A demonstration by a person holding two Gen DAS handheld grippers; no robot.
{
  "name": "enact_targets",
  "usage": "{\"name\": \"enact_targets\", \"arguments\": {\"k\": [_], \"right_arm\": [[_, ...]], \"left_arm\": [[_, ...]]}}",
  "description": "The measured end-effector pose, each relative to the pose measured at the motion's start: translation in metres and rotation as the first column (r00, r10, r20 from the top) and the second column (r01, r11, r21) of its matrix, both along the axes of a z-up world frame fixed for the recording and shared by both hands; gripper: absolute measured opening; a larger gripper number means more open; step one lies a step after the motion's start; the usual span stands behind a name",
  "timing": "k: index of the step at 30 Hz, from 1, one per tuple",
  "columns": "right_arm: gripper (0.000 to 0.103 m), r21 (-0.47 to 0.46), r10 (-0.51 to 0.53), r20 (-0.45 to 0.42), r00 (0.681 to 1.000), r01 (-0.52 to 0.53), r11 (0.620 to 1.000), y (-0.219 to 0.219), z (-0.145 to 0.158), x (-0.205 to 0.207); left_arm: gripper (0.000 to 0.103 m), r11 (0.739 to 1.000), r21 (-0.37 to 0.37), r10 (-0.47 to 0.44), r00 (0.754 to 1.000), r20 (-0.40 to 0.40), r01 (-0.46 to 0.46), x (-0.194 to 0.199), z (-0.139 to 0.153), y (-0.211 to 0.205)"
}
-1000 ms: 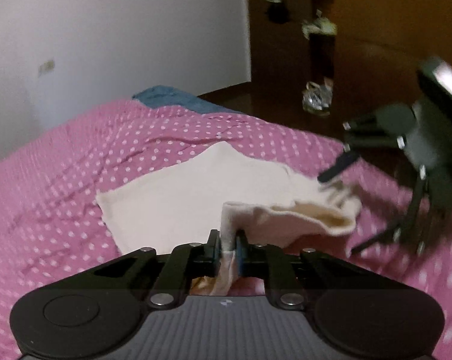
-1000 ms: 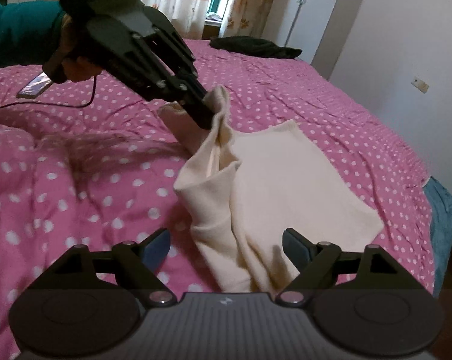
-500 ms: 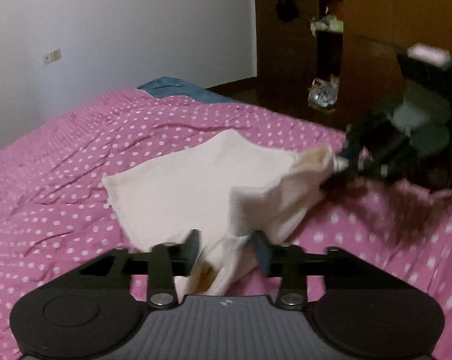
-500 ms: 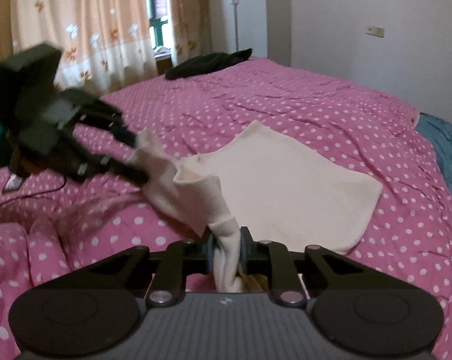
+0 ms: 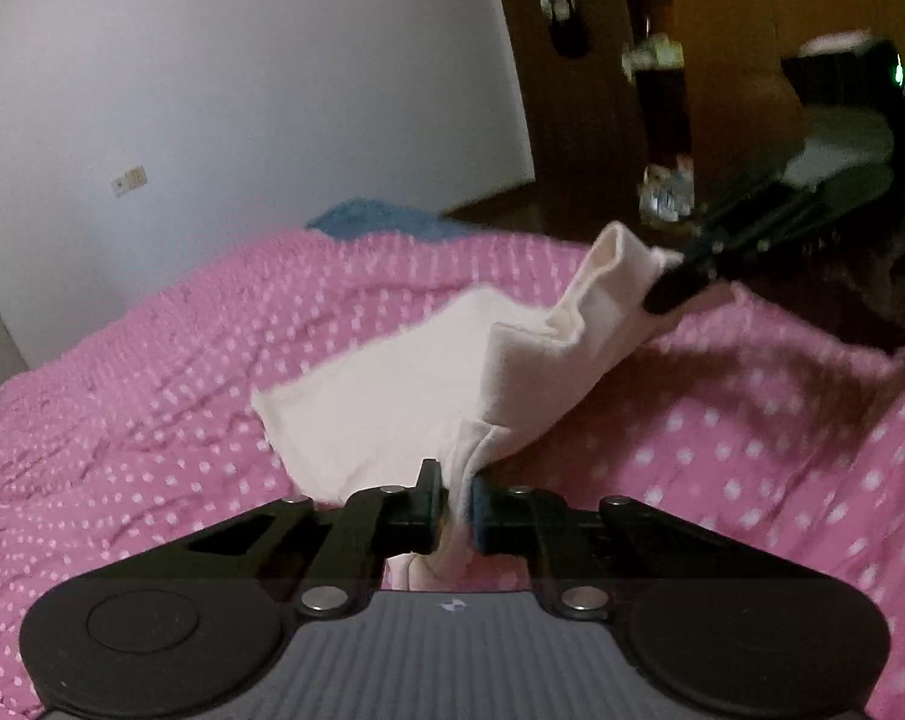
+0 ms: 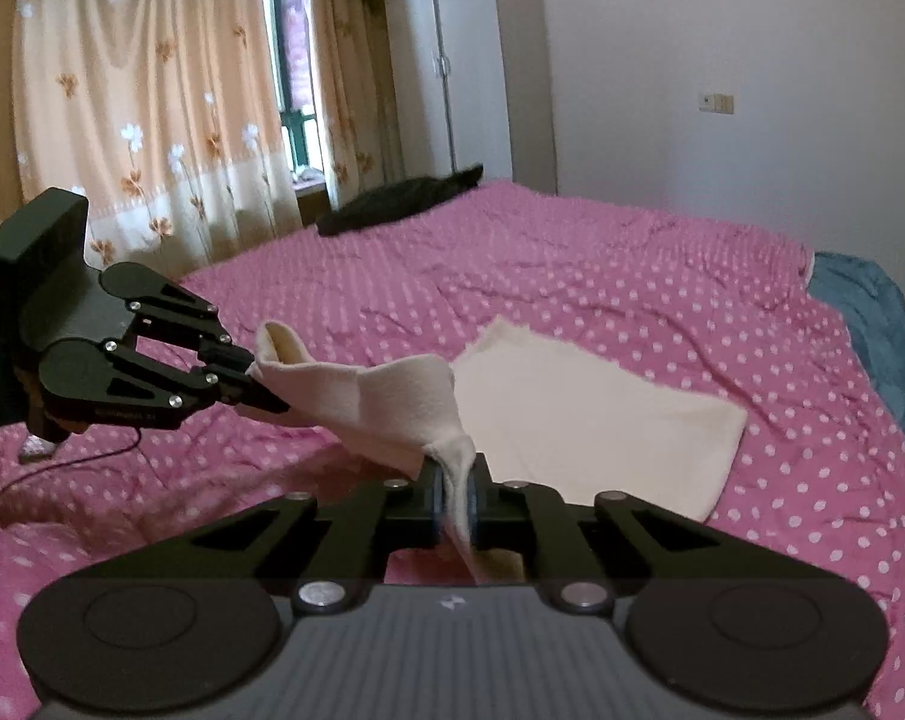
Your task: Fold clothes
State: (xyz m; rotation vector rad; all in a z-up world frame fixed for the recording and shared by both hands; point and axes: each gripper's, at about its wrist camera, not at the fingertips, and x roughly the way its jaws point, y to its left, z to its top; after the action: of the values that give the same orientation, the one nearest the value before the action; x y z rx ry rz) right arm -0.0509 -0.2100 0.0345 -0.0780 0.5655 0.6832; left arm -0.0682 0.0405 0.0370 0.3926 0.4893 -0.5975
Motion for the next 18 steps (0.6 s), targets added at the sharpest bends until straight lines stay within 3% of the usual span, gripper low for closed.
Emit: {"name": "enact_targets", "arguments": {"k": [6,10,14,18], "right_arm": [[0.007,0.018,0.073,0.035,0.997,-0.073,0.997,-0.007,0.037,-0.046],[0.007,0.000,0.119,0.031,0.992,-0.119,0.993,-0.007,0.053,-0.075],[0.007,-0.035,0.123,-0.015,0.992,-0.124,0.992,0.000,0.045,-0.063],[0.007,-0.005,0.094,-0.043,0.995,-0.094,0.996,-0.001,0.046,-0.032]], "left_arm": [[0.010,0.996,-0.057,-0.066,0.997,0.029,0.067,-0.047,0.038,0.009],[0.011,0.994,-0.065,-0.091,0.996,0.009,0.091,-0.072,0.046,0.013],[0.011,0.997,-0.038,-0.071,0.997,-0.035,0.070,-0.055,0.038,0.006],[0.011,0.998,-0.052,-0.027,0.997,-0.067,0.023,-0.017,0.038,0.004]]}}
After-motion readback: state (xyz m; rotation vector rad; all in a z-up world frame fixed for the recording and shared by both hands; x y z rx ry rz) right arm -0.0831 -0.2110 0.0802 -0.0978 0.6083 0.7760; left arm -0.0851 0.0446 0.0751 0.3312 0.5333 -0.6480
